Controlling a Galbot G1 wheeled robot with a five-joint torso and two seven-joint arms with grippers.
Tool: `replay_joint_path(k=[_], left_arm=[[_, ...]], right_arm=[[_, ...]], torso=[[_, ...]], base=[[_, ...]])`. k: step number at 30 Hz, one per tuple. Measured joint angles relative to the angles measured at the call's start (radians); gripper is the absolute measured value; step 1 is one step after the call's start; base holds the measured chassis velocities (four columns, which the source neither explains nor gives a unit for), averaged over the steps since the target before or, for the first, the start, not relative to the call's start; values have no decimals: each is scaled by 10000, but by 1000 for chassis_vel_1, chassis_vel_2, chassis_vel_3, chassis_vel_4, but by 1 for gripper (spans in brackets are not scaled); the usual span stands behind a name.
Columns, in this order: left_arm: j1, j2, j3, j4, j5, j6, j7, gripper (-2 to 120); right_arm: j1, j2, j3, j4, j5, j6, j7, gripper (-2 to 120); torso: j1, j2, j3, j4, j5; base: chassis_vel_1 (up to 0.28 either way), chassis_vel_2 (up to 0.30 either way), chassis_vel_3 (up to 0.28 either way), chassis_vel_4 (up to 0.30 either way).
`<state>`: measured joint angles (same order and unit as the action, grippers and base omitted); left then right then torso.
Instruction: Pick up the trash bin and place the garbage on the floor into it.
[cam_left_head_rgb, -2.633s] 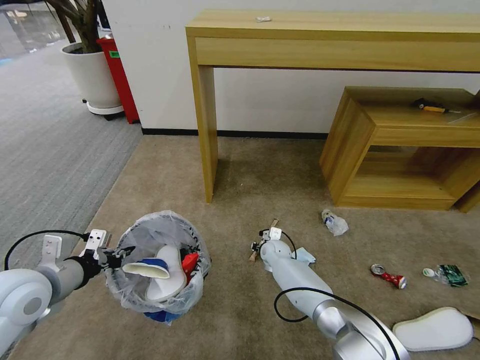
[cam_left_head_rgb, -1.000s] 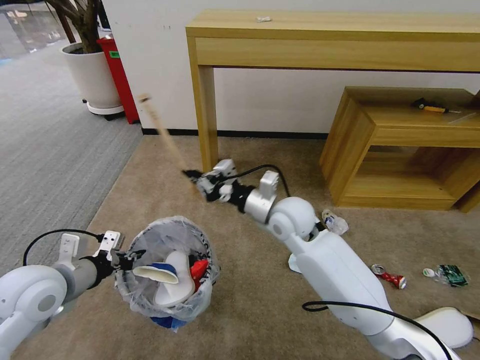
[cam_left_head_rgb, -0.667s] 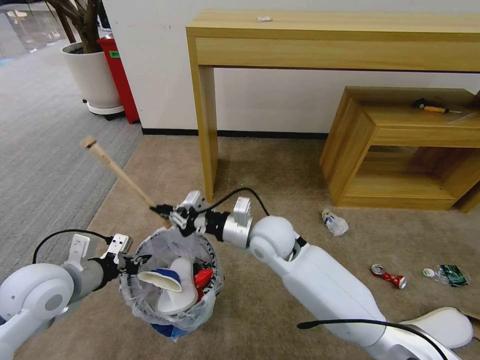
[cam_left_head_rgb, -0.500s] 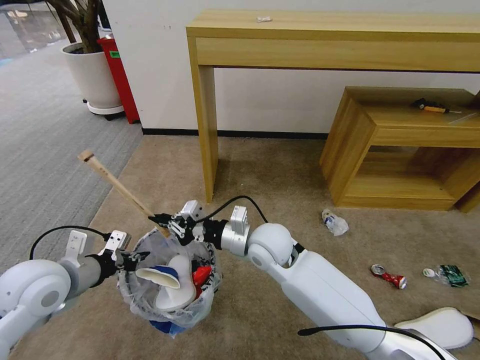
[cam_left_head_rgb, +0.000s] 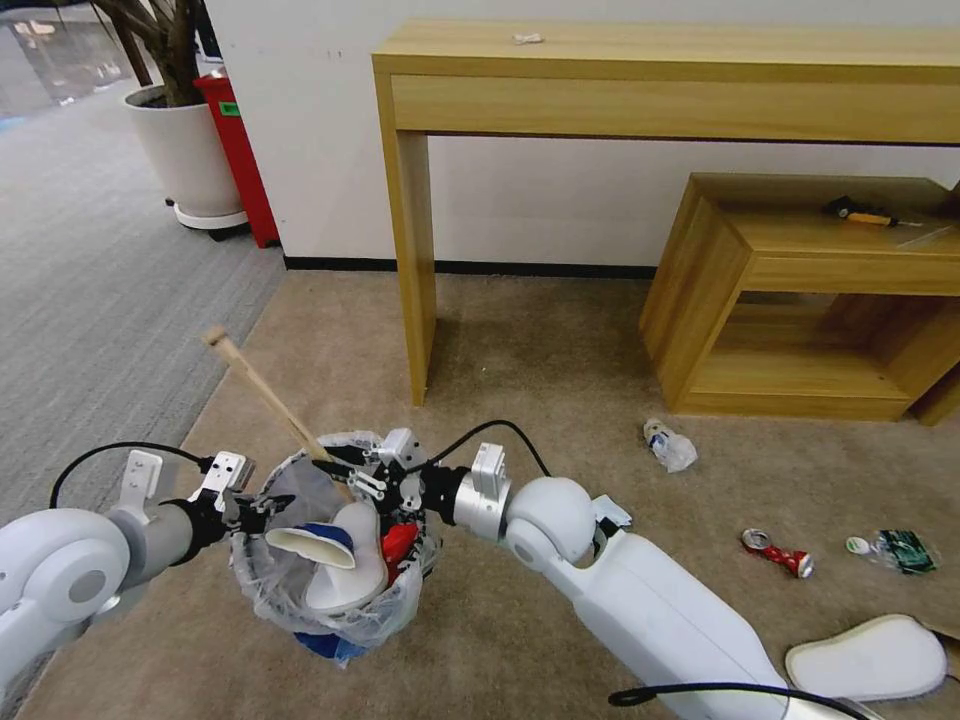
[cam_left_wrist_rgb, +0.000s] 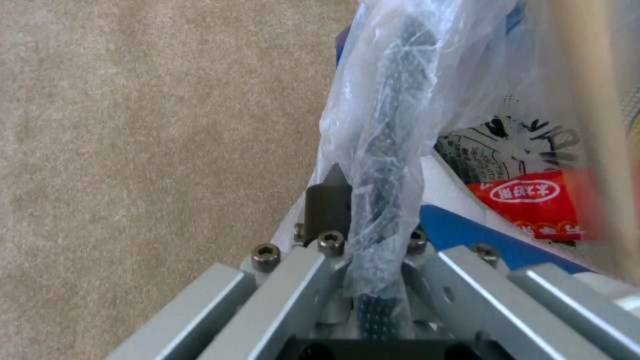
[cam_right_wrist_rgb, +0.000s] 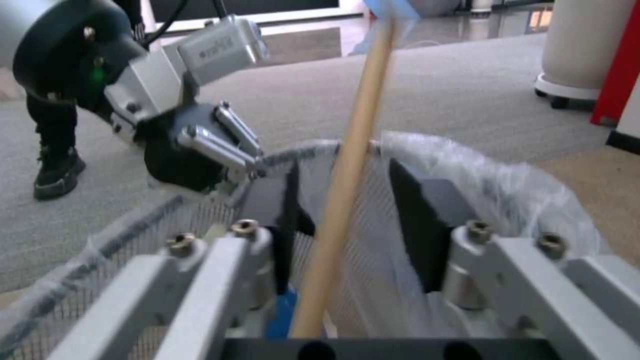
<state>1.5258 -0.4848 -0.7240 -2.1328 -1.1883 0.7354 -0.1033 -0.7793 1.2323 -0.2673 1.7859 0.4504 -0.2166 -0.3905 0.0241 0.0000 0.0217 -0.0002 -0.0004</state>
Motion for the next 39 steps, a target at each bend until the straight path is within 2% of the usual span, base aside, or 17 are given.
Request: replay_joint_path(k=[2,4,6,9,10,12,13,16,18,25,30,35,39], left_arm=[[15,6,-26,1,4,0,22,0],[52,10,-68,0,28,-1,50,0],[56,10,-74,0,35,0,51,0],[101,-51,-156,0,85,1,70,0],[101,-51,-156,0,85,1,70,0],[195,-166,-333,1,134,0,79,0],[195,-166,-333,1,134,0,79,0],[382,-435,-633,15,241,0,122,0],[512,-650,-811,16,343,0,208,0],[667,-1060,-1029,9,513,0,254,0],[740,-1313,-985,-102,673,0,270,0],[744,-1359,-961,-118,709,0,269,0],[728,-1373,-876,-148,733,0,266,0]], right_arm=[[-71,-2,24,14,-26,15,13,43],[-241,-2,111,80,-58,44,77,55],[-281,0,147,105,-63,51,99,58],[-506,-1,497,285,-78,59,394,75],[-506,-1,497,285,-78,59,394,75],[-694,-28,819,430,-44,32,899,84],[-694,-28,819,430,-44,32,899,84],[-1044,-116,1382,524,125,-90,1740,97],[-1280,-225,1790,469,192,-151,2187,100],[-1875,-697,3132,-137,356,-539,2709,100],[-2544,-1014,4311,-1392,541,-767,3465,100],[-2893,-962,4763,-2210,517,-756,4151,100],[-3097,-628,5109,-2894,654,-931,4706,100]], torso=[[0,0,0,1,0],[0,0,-1,1,0],[0,0,0,1,0],[0,0,0,1,0],[0,0,0,1,0],[0,0,0,1,1],[0,0,0,1,1],[0,0,0,1,1],[0,0,-1,2,1],[0,0,0,1,2],[0,0,0,-1,3],[0,0,1,-2,3],[0,0,0,1,1]], base=[[0,0,0,0],[0,0,0,0],[0,0,0,0],[0,0,0,0],[0,0,0,0],[0,0,0,0],[0,0,0,0],[0,0,0,0],[0,0,0,0],[0,0,0,0],[0,0,0,0],[0,0,0,0],[0,0,0,0]])
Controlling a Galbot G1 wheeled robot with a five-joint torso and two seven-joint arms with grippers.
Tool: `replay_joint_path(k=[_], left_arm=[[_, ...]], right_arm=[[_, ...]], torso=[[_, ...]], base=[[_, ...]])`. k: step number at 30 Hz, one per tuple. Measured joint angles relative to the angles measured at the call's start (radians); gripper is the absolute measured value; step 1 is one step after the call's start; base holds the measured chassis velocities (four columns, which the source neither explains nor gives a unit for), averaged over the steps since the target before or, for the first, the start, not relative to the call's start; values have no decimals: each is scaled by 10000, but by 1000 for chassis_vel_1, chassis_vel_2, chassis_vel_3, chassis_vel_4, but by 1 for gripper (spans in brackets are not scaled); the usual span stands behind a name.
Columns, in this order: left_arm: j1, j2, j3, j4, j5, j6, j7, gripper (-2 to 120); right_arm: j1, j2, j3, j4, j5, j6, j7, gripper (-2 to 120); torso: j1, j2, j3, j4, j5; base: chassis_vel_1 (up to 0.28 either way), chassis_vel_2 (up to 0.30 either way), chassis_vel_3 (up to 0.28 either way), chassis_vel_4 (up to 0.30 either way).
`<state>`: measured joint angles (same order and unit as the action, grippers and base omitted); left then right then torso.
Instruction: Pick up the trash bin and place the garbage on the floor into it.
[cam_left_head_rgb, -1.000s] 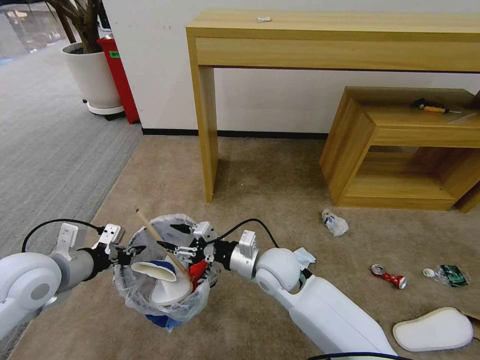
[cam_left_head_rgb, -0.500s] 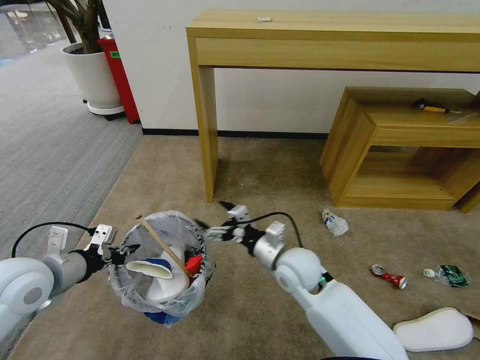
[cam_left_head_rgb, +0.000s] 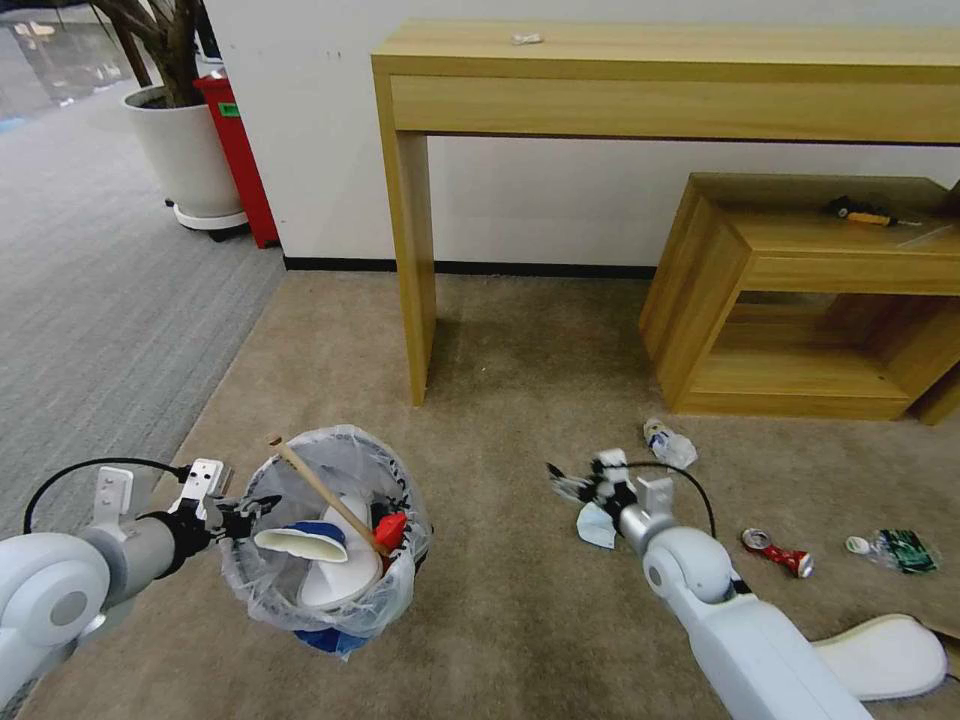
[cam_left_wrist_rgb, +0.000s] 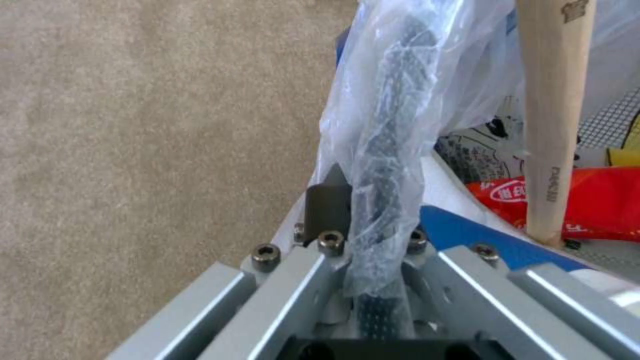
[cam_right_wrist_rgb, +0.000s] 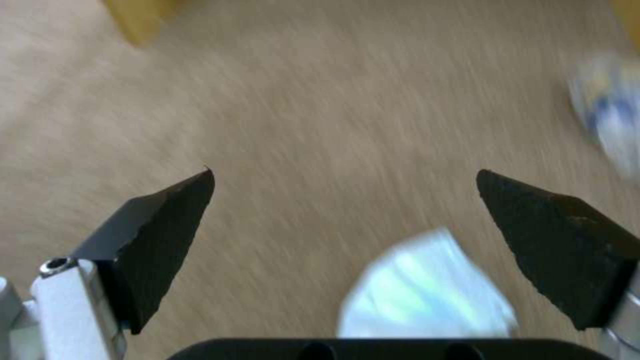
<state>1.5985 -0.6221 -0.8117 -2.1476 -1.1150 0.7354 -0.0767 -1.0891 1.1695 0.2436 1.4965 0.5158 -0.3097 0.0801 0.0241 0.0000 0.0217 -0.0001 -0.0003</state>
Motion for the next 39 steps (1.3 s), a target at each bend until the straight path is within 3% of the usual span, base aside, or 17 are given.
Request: replay_joint_path(k=[7,15,23,39], left_arm=[[-22,16,89,-42,11,0,-4,0],[-78,37,180,12,13,0,3,0],[-77,51,205,43,41,1,13,0],[-55,64,216,49,64,0,107,0]], right_arm=[[156,606,288,-1156,552,-523,1337,100],[651,818,238,-2038,1418,-1032,1629,100],[1196,1039,41,-3274,1652,-958,1418,98],[1888,1186,-253,-4727,871,-147,709,41]], torso=[[0,0,0,0,-3],[0,0,0,1,-1],[0,0,0,1,-1],[0,1,0,-3,-5]], base=[[0,0,0,0],[0,0,0,0],[0,0,0,0],[0,0,0,0]])
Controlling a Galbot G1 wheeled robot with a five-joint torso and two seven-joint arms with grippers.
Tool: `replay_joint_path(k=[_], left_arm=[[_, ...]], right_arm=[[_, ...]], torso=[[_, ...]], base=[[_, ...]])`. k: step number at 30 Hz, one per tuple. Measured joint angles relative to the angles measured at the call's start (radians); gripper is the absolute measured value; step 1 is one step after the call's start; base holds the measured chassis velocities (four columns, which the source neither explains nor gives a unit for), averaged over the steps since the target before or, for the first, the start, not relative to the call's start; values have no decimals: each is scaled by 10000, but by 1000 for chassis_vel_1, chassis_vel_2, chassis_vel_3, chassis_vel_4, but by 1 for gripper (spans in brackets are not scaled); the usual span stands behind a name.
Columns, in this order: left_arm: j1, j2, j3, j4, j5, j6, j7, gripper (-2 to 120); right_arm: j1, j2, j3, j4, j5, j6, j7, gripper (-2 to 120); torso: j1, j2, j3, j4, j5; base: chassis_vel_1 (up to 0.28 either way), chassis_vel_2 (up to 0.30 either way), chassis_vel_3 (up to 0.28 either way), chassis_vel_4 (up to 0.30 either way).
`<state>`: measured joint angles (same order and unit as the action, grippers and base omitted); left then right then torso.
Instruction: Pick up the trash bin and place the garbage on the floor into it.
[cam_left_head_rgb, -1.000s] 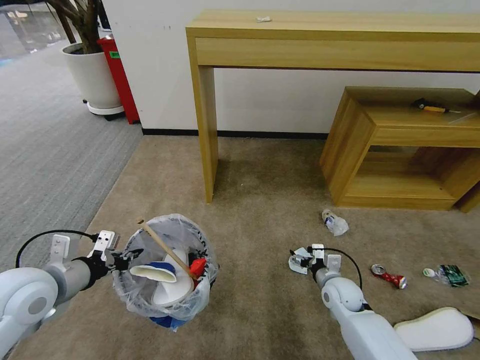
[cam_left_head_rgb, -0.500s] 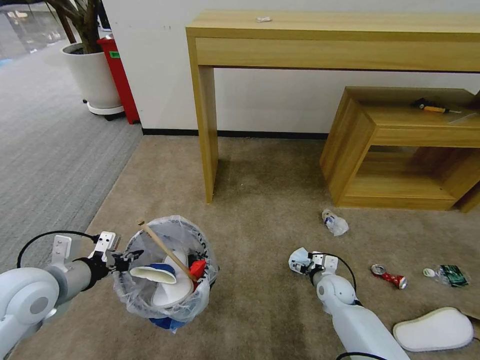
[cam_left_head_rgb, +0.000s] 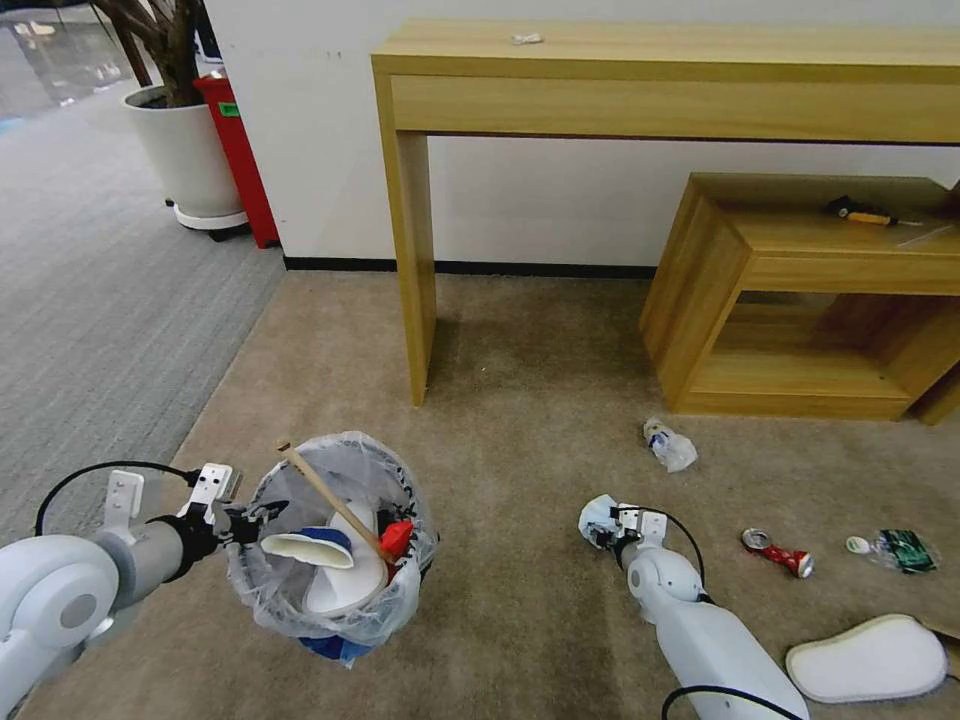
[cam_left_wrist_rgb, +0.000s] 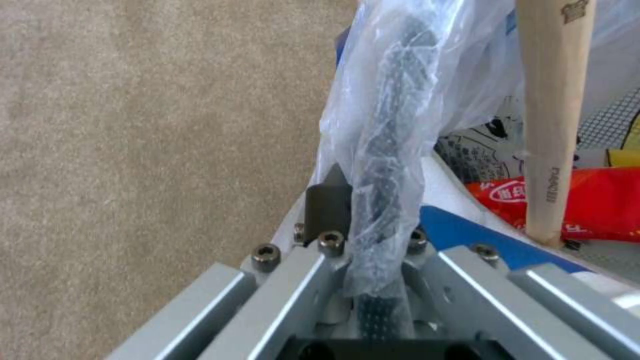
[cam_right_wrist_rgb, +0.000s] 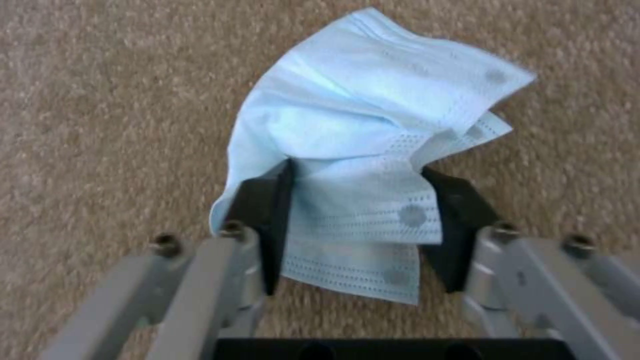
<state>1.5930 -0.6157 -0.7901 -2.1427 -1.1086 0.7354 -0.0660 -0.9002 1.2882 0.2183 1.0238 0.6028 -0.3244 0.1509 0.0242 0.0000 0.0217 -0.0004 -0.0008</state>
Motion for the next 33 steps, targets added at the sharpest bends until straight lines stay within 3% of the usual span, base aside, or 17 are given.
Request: replay_joint_path(k=[6,12,23,29,33], left_arm=[[2,0,0,-40,15,0,30,0],[4,6,4,-104,1,0,32,0],[-196,30,162,-35,-8,0,-17,0],[-285,-79,353,-38,43,1,-113,0],[-392,-39,488,-11,36,0,-157,0]], right_arm=[[111,77,-17,-154,-269,284,-137,17],[63,23,144,209,-709,658,-512,0],[-320,-570,216,3858,-799,352,-1091,0],[40,-1142,-695,6607,-234,-348,-1371,0],[627,-1294,-1318,7758,103,-807,-1858,0]], torso=[[0,-1,1,4,6],[0,0,0,4,6],[0,0,0,3,4],[0,0,0,4,1],[0,0,0,3,3]], base=[[0,0,0,0],[0,0,0,0],[0,0,0,0],[0,0,0,0],[0,0,0,0]])
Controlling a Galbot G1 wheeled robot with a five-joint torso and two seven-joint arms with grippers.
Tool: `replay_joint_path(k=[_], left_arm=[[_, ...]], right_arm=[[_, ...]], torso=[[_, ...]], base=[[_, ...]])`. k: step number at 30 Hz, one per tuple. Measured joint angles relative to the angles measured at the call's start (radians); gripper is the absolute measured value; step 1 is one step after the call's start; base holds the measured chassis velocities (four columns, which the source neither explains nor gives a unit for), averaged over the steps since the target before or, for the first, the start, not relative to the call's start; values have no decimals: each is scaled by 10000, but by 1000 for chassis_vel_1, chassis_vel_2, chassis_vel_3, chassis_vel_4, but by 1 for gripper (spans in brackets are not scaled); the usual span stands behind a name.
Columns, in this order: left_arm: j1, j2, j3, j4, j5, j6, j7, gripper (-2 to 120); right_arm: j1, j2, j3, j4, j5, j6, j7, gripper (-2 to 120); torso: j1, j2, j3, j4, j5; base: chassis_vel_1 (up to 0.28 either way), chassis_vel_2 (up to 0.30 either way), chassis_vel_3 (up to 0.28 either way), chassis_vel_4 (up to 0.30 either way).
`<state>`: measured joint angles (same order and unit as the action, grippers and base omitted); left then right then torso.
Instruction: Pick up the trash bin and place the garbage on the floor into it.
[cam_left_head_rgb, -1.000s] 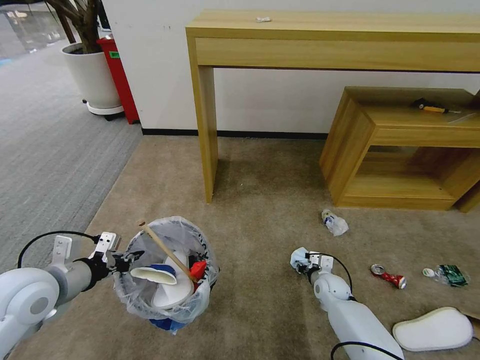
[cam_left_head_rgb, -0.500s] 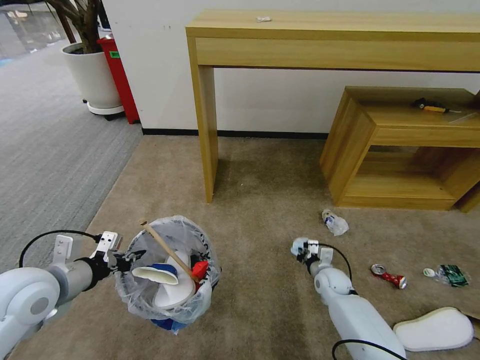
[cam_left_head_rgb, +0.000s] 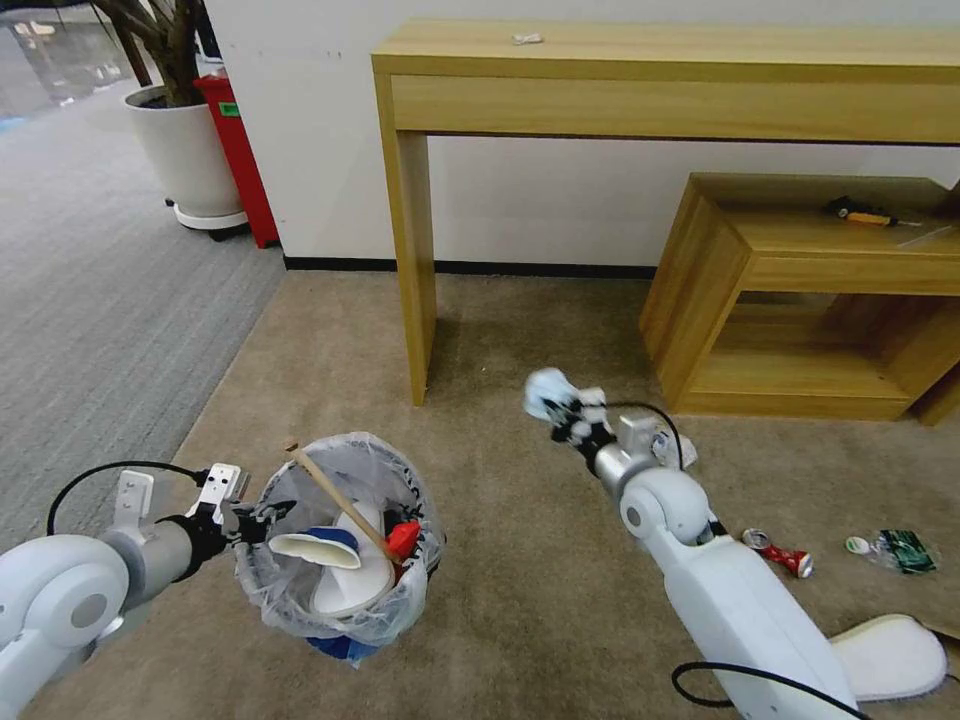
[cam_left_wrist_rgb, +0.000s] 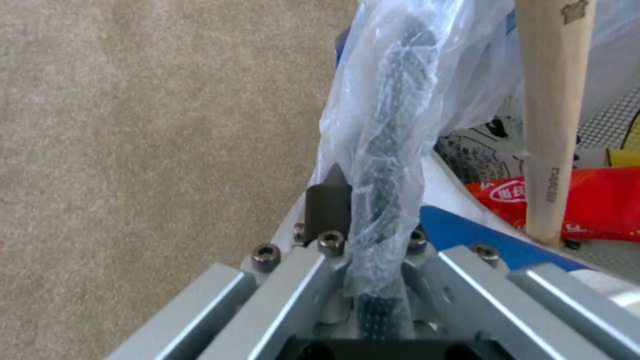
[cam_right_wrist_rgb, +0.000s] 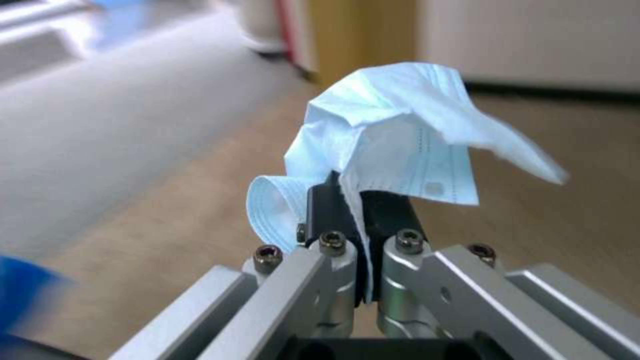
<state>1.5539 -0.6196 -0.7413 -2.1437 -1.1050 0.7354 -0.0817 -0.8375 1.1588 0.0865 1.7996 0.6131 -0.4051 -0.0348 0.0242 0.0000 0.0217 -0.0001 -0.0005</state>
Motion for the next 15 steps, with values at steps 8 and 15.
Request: replay_joint_path(k=[8,15], left_arm=[[-262,297,449,143,-31,0,-140,0],[-594,507,876,276,-101,0,-198,0]], right_arm=[[1542,-745,-1562,1302,1384,-663,-1069,0],[2294,-1222,-3370,2038,2042,-1062,-1509,0]], torso=[[0,-1,0,1,0],[0,0,0,-1,0]], base=[[0,0,0,0],[0,0,0,0]])
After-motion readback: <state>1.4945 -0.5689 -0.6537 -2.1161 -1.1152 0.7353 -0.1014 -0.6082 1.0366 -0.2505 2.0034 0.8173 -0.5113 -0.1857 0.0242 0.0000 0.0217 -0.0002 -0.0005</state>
